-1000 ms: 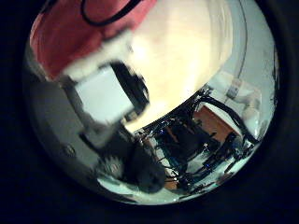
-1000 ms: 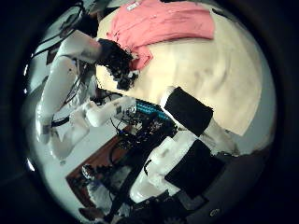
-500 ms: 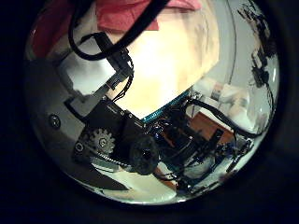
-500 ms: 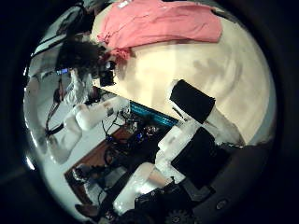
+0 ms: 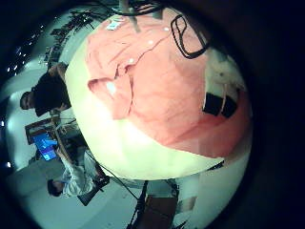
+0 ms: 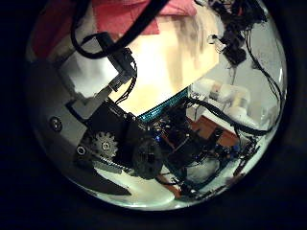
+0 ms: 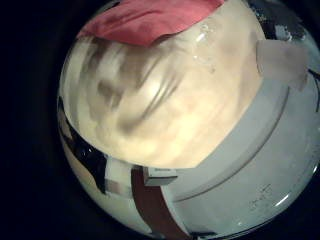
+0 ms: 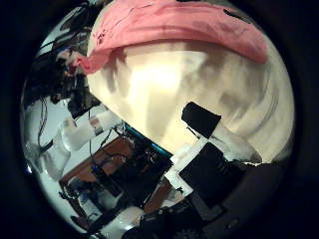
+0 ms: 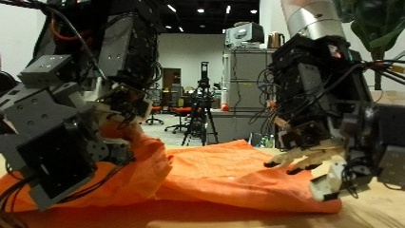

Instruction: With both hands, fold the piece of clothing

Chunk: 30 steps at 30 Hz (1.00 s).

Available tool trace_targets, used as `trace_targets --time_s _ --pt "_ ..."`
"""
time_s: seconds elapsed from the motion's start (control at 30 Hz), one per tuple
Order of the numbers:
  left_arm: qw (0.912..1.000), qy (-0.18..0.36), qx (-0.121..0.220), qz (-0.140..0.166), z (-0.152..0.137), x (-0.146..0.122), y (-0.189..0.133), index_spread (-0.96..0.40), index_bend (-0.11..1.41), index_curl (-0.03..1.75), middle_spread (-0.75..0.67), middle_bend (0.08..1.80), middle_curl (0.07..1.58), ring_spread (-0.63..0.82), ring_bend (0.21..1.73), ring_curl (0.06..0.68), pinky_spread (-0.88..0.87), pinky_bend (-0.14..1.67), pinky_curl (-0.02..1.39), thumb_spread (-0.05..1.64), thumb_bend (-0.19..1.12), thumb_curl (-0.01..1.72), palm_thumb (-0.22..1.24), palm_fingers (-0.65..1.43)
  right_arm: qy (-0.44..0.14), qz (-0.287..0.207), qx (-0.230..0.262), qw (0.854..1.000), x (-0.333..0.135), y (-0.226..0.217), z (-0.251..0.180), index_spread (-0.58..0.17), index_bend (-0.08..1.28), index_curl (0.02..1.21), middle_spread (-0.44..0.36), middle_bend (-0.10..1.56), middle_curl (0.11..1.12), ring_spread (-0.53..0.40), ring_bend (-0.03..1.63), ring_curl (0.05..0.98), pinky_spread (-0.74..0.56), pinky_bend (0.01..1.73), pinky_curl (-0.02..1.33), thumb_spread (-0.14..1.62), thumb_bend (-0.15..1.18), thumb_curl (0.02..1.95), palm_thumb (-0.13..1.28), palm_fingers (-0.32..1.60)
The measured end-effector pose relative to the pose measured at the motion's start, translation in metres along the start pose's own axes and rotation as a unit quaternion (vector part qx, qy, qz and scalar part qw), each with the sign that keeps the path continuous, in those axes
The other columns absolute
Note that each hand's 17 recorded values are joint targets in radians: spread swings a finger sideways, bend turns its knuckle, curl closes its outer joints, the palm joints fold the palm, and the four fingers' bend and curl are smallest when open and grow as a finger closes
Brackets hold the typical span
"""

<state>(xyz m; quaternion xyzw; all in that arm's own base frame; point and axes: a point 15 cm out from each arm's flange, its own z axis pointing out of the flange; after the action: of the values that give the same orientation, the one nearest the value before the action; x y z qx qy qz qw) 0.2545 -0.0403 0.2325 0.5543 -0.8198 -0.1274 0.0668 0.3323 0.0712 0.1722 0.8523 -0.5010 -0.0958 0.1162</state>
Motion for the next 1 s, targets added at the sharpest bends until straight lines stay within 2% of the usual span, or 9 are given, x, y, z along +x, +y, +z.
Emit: trace_targets --time_s 0.17,0.27,0.43,0.53,0.63,0.73,0.77,0.83,1.0 --pt "1.0 0.0 -0.002 -0.002 -0.005 -0.001 0.006 -0.72 0.48 1.19 -0.55 0.95 1.03 -0.42 1.35 0.54 -0.64 1.15 0.59 0.95 -0.01 0.71 0.92 1.07 0.051 0.021 0.006 0.998 0.022 -0.014 0.01 -0.283 0.18 0.35 -0.075 0.31 0.41 -0.072 0.54 0.188 0.04 0.34 0.18 0.99 -0.02 0.34 0.73 0.42" --pt "1.0 -0.001 -0.004 -0.003 -0.008 -0.001 0.009 -0.72 0.45 1.22 -0.55 0.95 1.04 -0.42 1.35 0.538 -0.64 1.14 0.59 0.95 -0.01 0.72 0.92 1.07 0.058 0.029 0.023 0.998 0.025 -0.025 0.012 -0.287 0.19 0.36 -0.084 0.32 0.41 -0.091 0.54 0.192 0.02 0.33 0.18 0.99 -0.02 0.34 0.74 0.45" --pt "1.0 -0.001 -0.001 -0.003 -0.012 -0.001 0.012 -0.74 0.43 1.26 -0.55 0.94 1.05 -0.42 1.35 0.534 -0.64 1.14 0.59 0.95 -0.02 0.73 0.91 1.08 0.058 0.033 0.012 0.998 0.026 -0.028 0.02 -0.292 0.19 0.36 -0.099 0.32 0.42 -0.121 0.56 0.202 0.0 0.31 0.17 0.99 -0.02 0.34 0.74 0.48" --pt "1.0 -0.001 0.001 -0.004 -0.015 -0.001 0.014 -0.74 0.41 1.28 -0.56 0.94 1.05 -0.42 1.34 0.532 -0.64 1.13 0.58 0.95 -0.01 0.73 0.91 1.08 0.06 0.032 0.005 0.998 0.025 -0.03 0.025 -0.305 0.21 0.38 -0.114 0.35 0.43 -0.157 0.6 0.21 -0.03 0.29 0.16 0.98 -0.02 0.35 0.76 0.56" --pt "1.0 -0.002 0.002 -0.005 -0.017 -0.001 0.015 -0.74 0.4 1.3 -0.56 0.93 1.05 -0.43 1.34 0.53 -0.64 1.13 0.58 0.96 -0.01 0.74 0.91 1.08 0.065 0.037 0.004 0.997 0.027 -0.03 0.026 -0.332 0.23 0.39 -0.148 0.37 0.44 -0.212 0.65 0.219 -0.1 0.31 0.15 0.97 -0.02 0.35 0.78 0.73" --pt "1.0 -0.002 0.005 -0.007 -0.02 -0.003 0.017 -0.75 0.38 1.32 -0.56 0.93 1.06 -0.43 1.34 0.53 -0.64 1.12 0.58 0.96 -0.01 0.74 0.91 1.08 0.067 0.041 0.011 0.997 0.028 -0.033 0.024 -0.38 0.27 0.42 -0.219 0.48 0.49 -0.289 0.79 0.275 -0.35 0.51 0.19 0.98 -0.01 0.37 0.84 1.24" --pt "1.0 -0.002 0.005 -0.007 -0.02 -0.003 0.018 -0.75 0.38 1.32 -0.56 0.93 1.06 -0.43 1.34 0.529 -0.64 1.12 0.58 0.96 -0.01 0.74 0.9 1.08 0.067 0.041 0.017 0.997 0.029 -0.035 0.024 -0.385 0.31 0.46 -0.229 0.54 0.52 -0.299 0.83 0.305 -0.4 0.57 0.22 0.98 -0.01 0.37 0.85 1.31" --pt "1.0 -0.002 0.006 -0.008 -0.021 -0.003 0.02 -0.75 0.37 1.33 -0.56 0.92 1.06 -0.43 1.34 0.529 -0.64 1.12 0.58 0.96 -0.01 0.74 0.9 1.08 0.069 0.04 0.026 0.996 0.029 -0.038 0.02 -0.397 0.44 0.53 -0.23 0.66 0.59 -0.298 0.93 0.366 -0.46 0.72 0.29 0.99 -0.01 0.38 0.88 1.39" --pt "0.9999 0.001 0.009 -0.01 -0.025 -0.006 0.023 -0.75 0.35 1.35 -0.56 0.92 1.07 -0.43 1.33 0.529 -0.65 1.12 0.58 0.97 -0.02 0.74 0.89 1.09 0.072 0.041 0.039 0.996 0.03 -0.037 0.01 -0.395 0.66 0.66 -0.217 0.88 0.69 -0.276 1.07 0.45 -0.43 1.0 0.42 1.06 0.01 0.4 0.96 1.36"
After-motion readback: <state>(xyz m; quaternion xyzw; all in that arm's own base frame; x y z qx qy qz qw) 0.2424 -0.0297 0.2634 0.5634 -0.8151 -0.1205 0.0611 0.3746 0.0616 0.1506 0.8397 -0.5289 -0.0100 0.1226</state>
